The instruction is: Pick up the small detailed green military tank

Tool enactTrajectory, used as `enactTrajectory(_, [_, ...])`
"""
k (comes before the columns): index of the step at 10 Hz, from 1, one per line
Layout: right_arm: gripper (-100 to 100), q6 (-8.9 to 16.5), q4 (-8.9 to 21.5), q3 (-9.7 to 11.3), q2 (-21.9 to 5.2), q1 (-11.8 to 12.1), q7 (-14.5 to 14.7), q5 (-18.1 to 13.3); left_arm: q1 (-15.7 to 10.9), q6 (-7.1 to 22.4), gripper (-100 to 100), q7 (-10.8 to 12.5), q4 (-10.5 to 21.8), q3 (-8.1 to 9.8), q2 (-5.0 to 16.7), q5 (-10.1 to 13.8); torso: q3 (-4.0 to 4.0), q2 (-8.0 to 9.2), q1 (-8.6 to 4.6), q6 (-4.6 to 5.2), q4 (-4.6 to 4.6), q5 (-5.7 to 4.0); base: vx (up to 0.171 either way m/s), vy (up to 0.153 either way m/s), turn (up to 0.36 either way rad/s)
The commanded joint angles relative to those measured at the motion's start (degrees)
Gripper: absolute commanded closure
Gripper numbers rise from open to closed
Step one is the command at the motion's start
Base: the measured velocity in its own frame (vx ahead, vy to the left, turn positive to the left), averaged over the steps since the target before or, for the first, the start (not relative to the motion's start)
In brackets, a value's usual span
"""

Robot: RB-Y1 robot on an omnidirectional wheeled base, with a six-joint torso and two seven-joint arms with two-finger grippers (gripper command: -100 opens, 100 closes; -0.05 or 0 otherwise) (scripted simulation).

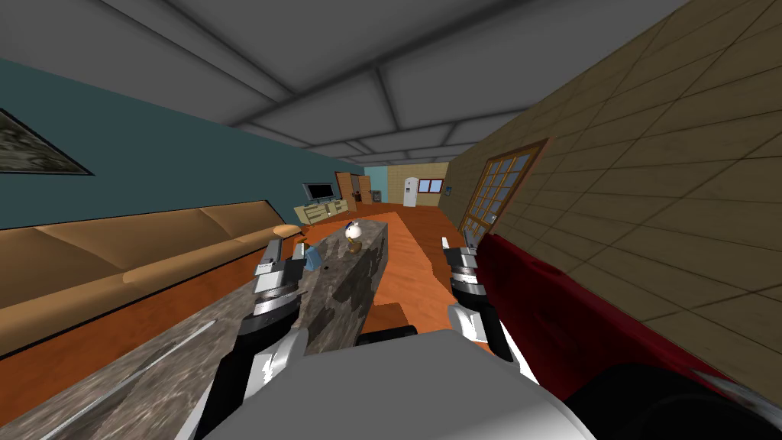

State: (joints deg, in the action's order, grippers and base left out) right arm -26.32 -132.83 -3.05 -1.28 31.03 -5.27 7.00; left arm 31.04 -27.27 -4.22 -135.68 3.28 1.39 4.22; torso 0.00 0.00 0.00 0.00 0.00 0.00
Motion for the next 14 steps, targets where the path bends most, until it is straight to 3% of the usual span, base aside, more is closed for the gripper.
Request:
enactTrajectory(1, [0,0.00,0.00,0.00,0.00,0.00,0.00,0.00,0.38,1.90,-100,0.15,-0.11,0.51,2.53,-0.23,0.00,0.00,0.00,0.00,0.00,0.00,0.014,-0.026,0.037])
enactTrajectory(5, [0,0.00,0.00,0.00,0.00,0.01,0.00,0.00,1.58,8.31,-100,0.49,-0.24,2.28,7.91,-0.66,-0.12,-0.21,-0.20,0.00,-0.05,-0.04,0.052,-0.054,0.052])
enactTrajectory(6, [0,0.00,0.00,0.00,0.01,0.01,0.00,0.00,1.58,8.75,-100,0.49,-0.24,2.28,7.91,-0.66,-0.13,-0.23,-0.26,-0.01,-0.05,-0.06,0.040,-0.056,0.018])
enactTrajectory(8, [0,0.00,0.00,0.00,0.00,0.01,0.00,0.00,2.34,12.77,-100,0.62,-0.16,3.53,10.89,-0.75,-0.09,-0.16,-0.16,0.00,-0.04,-0.04,0.044,-0.045,0.043])
enactTrajectory(11, [0,0.00,0.00,0.00,0.00,0.01,0.00,0.00,2.73,16.57,-100,0.65,-0.06,4.23,12.41,-0.73,-0.12,-0.21,-0.15,0.00,-0.05,-0.03,0.046,-0.042,0.023])
enactTrajectory(14, [0,0.00,0.00,0.00,0.00,0.00,0.00,0.00,3.52,21.68,-100,0.64,0.31,5.75,15.45,-0.53,-0.10,-0.17,-0.15,0.01,-0.04,-0.03,0.043,-0.042,0.026])
